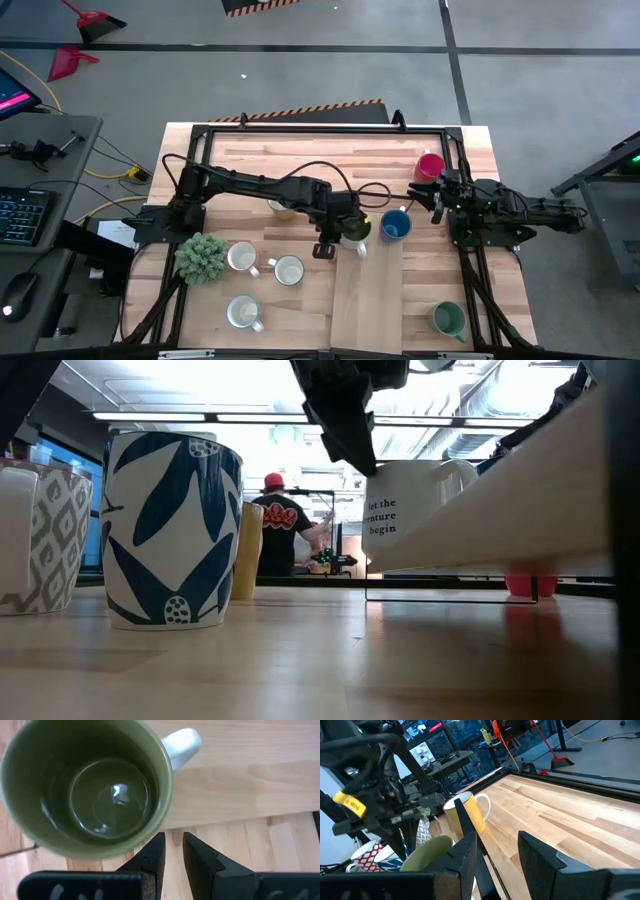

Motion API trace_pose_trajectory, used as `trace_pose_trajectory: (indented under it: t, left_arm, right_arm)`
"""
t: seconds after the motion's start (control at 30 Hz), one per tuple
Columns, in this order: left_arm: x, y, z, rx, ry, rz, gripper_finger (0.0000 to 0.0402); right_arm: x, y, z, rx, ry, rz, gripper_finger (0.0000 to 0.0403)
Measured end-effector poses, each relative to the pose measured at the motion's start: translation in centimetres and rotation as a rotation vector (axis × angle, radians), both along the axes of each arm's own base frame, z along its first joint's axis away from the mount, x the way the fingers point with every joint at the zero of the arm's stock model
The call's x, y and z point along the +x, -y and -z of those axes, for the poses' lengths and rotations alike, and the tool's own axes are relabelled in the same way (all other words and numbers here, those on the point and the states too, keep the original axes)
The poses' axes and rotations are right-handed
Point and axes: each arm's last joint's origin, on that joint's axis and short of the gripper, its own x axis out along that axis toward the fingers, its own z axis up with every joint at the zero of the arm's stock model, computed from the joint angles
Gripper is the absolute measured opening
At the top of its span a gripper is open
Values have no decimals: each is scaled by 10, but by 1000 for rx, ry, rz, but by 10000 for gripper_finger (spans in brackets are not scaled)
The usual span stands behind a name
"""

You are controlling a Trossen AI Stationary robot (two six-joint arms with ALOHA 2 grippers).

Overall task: Place coffee mugs
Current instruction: Put the white mug on the shelf, then put the red mug on the shelf

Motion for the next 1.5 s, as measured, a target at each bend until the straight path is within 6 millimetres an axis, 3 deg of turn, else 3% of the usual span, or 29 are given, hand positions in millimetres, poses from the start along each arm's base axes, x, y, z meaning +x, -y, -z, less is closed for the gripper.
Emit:
trace_pose_trajectory:
  t: [0.97,1.27,1.5]
  left_arm:
    - [0,-6,4,83,-28,-22,58]
    - [-29,-23,-66,160,-43,-12,58]
    - [-88,-49,-117,138,-104,-125,58]
  right_arm:
    - [1,-1,-3,-20,24,-37,126]
    - [-8,-4,-44,-247,205,-138,126]
    - [-26,-5,-78,-360,237,-130,126]
